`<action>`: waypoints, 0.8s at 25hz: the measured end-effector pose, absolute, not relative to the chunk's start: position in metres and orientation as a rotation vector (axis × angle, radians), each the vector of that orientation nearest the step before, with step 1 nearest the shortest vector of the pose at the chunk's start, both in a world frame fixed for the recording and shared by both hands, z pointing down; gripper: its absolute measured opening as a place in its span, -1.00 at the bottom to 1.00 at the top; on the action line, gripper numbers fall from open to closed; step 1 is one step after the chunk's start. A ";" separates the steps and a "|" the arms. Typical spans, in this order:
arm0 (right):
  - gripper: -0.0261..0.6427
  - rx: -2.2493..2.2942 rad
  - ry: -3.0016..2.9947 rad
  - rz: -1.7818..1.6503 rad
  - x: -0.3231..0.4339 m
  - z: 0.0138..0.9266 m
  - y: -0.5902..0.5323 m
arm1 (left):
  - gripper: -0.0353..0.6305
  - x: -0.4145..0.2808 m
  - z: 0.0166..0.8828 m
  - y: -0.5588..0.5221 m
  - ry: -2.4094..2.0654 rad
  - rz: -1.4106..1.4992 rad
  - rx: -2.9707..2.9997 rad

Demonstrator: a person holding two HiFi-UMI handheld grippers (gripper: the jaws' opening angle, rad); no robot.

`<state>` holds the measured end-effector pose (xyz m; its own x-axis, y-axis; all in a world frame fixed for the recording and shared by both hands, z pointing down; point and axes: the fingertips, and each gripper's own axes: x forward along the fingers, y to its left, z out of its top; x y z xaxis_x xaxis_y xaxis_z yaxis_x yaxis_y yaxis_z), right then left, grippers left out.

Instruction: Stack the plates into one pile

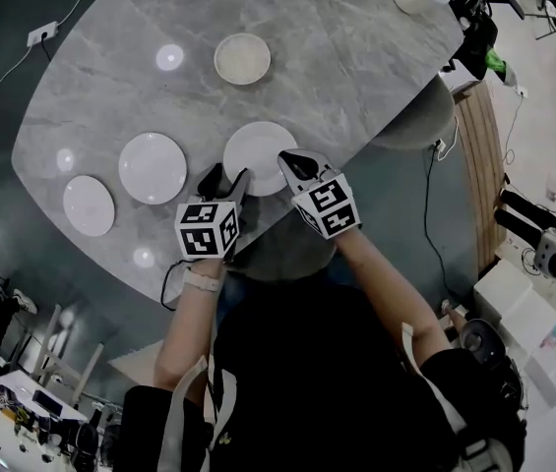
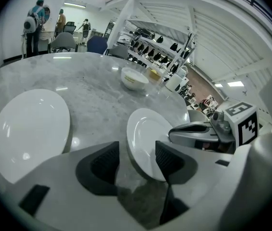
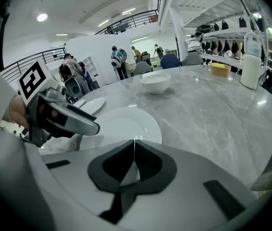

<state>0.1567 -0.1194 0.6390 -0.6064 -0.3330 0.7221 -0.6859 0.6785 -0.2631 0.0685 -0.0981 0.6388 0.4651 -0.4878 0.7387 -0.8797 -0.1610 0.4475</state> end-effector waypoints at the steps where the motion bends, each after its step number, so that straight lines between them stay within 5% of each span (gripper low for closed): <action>1: -0.87 0.780 -2.238 0.692 0.156 0.639 -0.119 | -0.22 0.068 0.639 -0.098 -1.159 0.540 1.806; 13: -0.88 0.776 -2.222 0.684 0.156 0.641 -0.119 | -0.23 0.089 0.638 -0.097 -1.122 0.524 1.807; 15: -0.88 0.776 -2.221 0.698 0.156 0.642 -0.119 | -0.41 0.084 0.641 -0.097 -1.136 0.532 1.795; 20: -0.88 0.787 -2.201 0.756 0.157 0.639 -0.118 | -0.52 0.081 0.634 -0.097 -1.128 0.503 1.798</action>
